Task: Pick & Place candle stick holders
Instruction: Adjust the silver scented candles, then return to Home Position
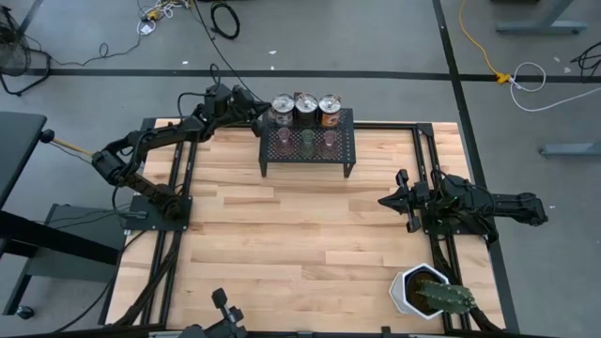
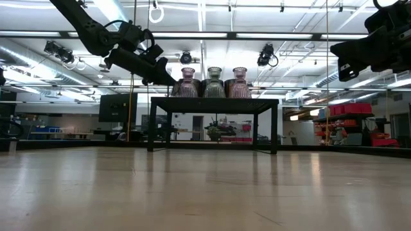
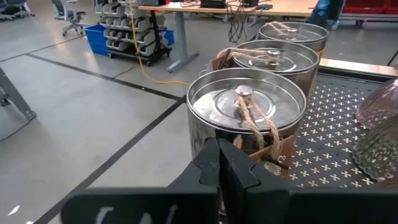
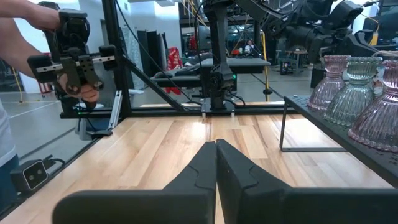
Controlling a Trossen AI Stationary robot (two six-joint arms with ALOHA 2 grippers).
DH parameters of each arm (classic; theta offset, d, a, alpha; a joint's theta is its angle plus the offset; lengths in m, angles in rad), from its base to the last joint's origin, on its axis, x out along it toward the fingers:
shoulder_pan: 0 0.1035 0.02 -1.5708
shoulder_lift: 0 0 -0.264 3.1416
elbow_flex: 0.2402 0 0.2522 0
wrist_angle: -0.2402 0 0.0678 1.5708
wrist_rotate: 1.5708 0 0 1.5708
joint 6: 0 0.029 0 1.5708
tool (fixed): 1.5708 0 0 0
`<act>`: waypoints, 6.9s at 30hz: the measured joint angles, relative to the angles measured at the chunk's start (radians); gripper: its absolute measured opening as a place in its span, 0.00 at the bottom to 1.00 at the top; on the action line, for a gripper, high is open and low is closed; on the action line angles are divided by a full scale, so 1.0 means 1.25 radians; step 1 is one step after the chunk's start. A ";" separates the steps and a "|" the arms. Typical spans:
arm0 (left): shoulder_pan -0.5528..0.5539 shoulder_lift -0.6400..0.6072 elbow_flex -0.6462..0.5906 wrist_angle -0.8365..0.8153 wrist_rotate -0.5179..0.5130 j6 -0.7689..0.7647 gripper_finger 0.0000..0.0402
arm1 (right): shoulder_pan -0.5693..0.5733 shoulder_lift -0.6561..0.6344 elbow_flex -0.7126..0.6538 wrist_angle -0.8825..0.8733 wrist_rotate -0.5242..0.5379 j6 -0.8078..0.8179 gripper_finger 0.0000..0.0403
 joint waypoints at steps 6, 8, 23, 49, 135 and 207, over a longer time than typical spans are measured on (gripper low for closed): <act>0.000 0.000 0.000 -0.001 0.005 0.000 0.00 | 0.000 0.000 0.000 0.000 0.000 0.000 0.02; -0.001 0.000 0.000 -0.003 -0.028 -0.014 0.00 | 0.000 0.000 0.000 0.000 0.000 0.000 0.02; -0.001 -0.074 0.000 -0.092 -0.018 -0.015 0.00 | 0.000 0.000 0.000 0.000 0.000 0.000 0.02; -0.309 -0.298 0.000 -0.471 0.018 -0.014 0.00 | 0.000 0.000 0.000 0.000 0.000 0.000 0.02; -0.723 -0.958 -0.655 -0.228 -0.159 -0.173 0.00 | 0.000 0.000 0.000 0.000 0.000 0.000 0.02; -0.723 -1.173 -0.656 -0.275 -0.233 -0.182 0.06 | 0.000 0.000 0.000 0.000 0.000 0.000 0.02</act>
